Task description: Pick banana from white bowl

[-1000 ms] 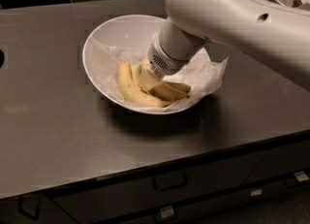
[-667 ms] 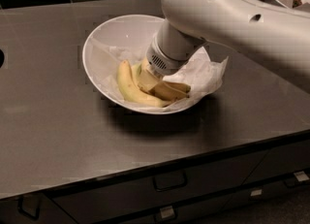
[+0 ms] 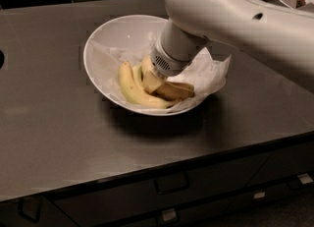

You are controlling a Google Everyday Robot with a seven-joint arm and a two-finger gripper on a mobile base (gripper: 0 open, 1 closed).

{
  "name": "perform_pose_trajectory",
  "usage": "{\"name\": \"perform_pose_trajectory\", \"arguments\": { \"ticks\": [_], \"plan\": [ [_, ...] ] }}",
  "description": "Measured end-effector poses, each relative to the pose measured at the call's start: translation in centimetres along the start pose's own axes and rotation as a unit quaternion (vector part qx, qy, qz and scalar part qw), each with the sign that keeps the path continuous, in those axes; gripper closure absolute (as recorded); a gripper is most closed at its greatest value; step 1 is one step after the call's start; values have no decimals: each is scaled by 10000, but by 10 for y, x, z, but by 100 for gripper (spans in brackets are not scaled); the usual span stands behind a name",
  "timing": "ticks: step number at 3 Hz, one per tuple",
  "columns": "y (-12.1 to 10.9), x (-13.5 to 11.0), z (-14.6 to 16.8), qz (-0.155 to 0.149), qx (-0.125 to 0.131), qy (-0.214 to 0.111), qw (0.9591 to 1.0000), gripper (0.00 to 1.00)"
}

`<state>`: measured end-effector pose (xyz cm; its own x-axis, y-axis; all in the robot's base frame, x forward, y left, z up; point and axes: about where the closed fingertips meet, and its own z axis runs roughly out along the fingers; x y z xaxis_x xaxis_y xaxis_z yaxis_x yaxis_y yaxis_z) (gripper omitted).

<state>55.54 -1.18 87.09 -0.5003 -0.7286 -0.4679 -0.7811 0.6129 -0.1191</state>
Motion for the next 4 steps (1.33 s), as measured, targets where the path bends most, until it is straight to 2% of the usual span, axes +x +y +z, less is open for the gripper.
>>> {"name": "perform_pose_trajectory", "arguments": {
  "ticks": [1,2,3,4],
  "plan": [
    [0,-2,-6,-133,-207,-169,9996,100],
    [-3,-4,-26,-329,-748,-562,9951,100],
    [-3,-7,-49,-803,-1172,-980,9850,100],
    [-3,-4,-68,-1379,-1502,-1313,9701,100]
  ]
}}
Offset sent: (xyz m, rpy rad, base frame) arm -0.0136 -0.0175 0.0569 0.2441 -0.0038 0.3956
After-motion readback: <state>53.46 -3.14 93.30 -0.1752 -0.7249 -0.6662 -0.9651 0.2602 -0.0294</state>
